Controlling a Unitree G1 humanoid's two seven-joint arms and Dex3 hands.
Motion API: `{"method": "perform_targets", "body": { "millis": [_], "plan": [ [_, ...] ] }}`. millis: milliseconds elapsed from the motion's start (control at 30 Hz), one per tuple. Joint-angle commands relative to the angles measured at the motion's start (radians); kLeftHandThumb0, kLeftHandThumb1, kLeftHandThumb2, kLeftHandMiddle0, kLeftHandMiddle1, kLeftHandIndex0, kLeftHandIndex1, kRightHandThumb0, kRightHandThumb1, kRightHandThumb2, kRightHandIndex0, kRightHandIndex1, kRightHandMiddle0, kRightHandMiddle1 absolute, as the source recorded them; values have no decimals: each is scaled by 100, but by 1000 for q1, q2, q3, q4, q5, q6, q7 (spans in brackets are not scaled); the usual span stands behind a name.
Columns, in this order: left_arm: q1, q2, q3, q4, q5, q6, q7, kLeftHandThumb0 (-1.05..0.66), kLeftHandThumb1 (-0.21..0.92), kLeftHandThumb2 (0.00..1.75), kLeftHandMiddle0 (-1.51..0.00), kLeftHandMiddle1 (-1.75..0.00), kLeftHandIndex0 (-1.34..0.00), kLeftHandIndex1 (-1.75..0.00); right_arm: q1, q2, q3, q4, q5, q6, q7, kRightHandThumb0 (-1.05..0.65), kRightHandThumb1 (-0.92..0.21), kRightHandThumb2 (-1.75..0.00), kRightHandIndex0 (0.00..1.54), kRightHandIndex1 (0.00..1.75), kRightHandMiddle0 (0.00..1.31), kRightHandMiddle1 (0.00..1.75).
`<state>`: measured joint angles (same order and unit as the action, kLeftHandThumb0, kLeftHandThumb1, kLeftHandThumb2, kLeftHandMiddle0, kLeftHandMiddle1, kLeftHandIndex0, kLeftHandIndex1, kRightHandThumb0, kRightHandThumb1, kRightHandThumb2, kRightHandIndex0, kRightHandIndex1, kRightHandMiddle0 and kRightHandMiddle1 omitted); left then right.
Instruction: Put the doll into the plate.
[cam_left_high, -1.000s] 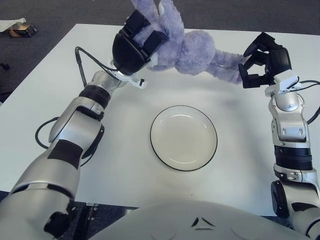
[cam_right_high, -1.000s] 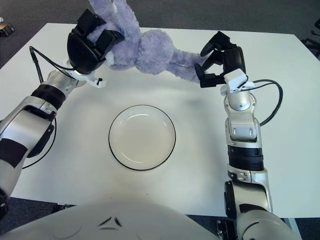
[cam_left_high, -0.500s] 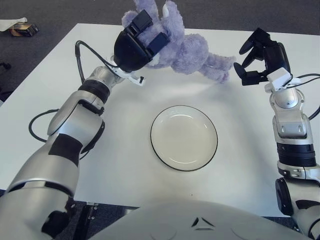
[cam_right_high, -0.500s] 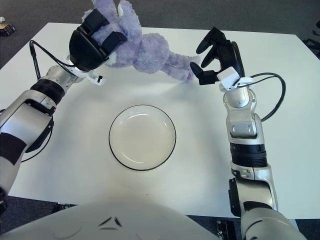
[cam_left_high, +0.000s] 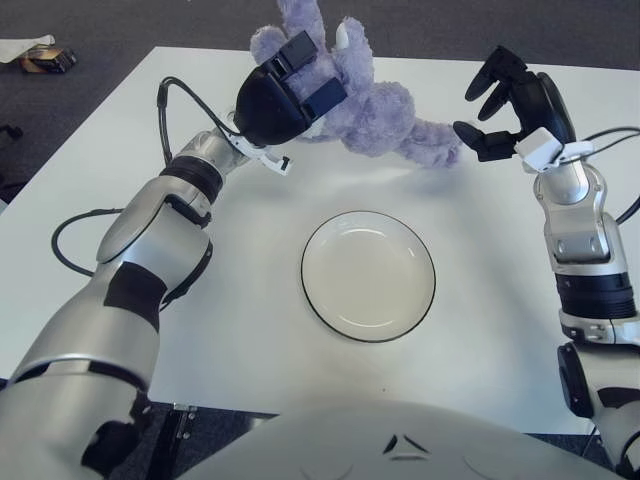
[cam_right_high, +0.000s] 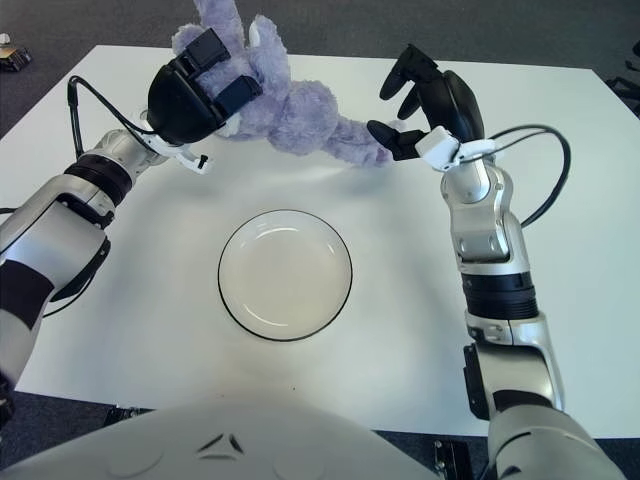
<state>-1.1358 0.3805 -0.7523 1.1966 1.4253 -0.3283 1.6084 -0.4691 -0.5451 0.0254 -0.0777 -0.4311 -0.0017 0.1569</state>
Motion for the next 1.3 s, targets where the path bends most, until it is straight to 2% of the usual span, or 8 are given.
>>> {"method": "perform_targets", "body": {
  "millis": [0,167,467,533,600,700,1033,1267],
  "plan": [
    [-49,-7,-21,16,-6,24,6,0,-7,174,-89,-175,-70,-170,-41,-33,42,45,-30,-15,51,-85,-49,-75,16,132,1,123],
    [-60,-12,-41,24,-11,35,6,0,-8,175,-89,-175,-72,-169,-77,-47,78,99,-59,-30,75,-96,-55,-64,11,120,0,102],
    [-73,-29,-62,19,-18,41,6,0,-8,174,-88,-175,-72,-169,-204,-75,156,186,-125,25,207,-103,-67,-52,3,104,0,71],
    [-75,-32,-65,15,-19,41,6,0,-3,171,-85,-175,-68,-172,-230,-76,169,196,-128,41,245,-104,-70,-48,1,92,0,54],
    [-75,-34,-67,14,-19,40,6,0,-2,170,-83,-175,-66,-173,-242,-77,176,198,-129,54,270,-104,-71,-46,1,87,0,47],
    [-76,-42,-68,11,-20,38,6,0,1,161,-84,-161,-67,-174,-261,-75,194,198,-135,79,308,-105,-73,-43,0,76,0,34],
    [-85,-56,-80,17,-22,28,6,0,3,151,-88,-134,-74,-175,-289,-54,225,235,-150,81,309,-105,-74,-40,0,67,0,29],
    [-95,-69,-91,28,-29,28,6,0,3,153,-87,-142,-71,-175,-338,-35,247,308,-149,65,299,-105,-75,-39,0,62,0,29]
  ]
}}
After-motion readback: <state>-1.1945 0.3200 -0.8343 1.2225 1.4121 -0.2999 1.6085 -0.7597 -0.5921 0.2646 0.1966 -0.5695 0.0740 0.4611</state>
